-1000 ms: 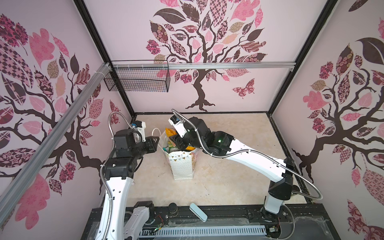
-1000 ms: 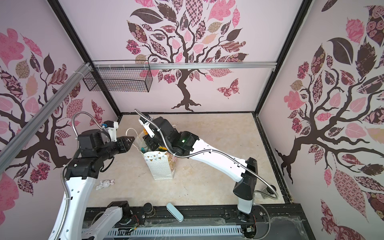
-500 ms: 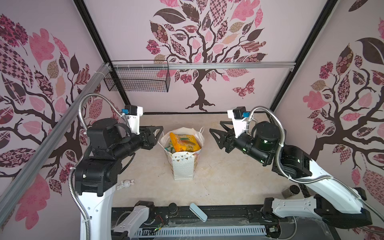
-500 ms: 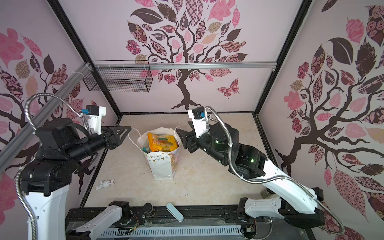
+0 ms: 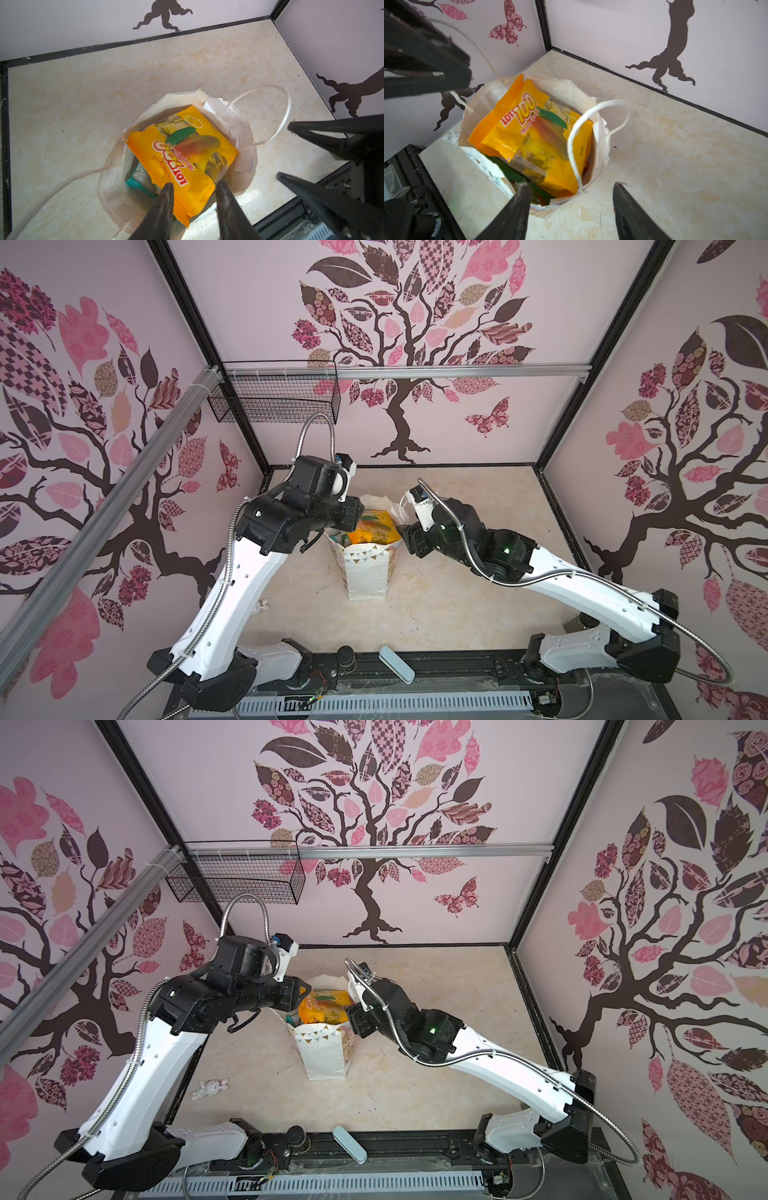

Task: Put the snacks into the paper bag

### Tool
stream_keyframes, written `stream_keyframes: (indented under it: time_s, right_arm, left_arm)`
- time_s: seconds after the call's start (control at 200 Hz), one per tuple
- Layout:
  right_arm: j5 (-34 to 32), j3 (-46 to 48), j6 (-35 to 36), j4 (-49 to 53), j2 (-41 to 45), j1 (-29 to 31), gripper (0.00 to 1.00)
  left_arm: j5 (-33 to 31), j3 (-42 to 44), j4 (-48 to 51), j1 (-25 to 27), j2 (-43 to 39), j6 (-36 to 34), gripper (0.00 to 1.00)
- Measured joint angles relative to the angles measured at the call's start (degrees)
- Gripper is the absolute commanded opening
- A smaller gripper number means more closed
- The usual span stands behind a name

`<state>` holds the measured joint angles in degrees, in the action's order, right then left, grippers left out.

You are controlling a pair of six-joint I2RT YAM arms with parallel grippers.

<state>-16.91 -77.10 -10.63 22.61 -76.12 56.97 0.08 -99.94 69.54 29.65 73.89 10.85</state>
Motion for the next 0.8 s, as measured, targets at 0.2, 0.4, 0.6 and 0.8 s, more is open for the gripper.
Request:
stream_keyframes:
  time_s: [0.2,0.4,0.6,0.8]
  right_arm:
    - [1.7,1.8,-0.1,-3.3,-0.7,-2.3,0.58]
    - [5.4,1.7,0.2,-5.5,-3.5,-2.3,0.53]
    - [5.6,1.7,1.1,-6.9,-4.0,-2.4,0.00]
    - [5.8,1.5,2.6,-7.1,-4.1,-4.3,0.00]
  left_arm:
    - [0.2,2.5,-2.6,0.1,0.2,0.0,0.37]
    - [0.0,6.4,-5.0,0.1,1.9,0.0,0.35]
    - [-1.6,9.7,-7.7,0.1,4.1,0.2,0.24]
    - [-2.0,13.2,-10.3,0.1,5.8,0.5,0.07]
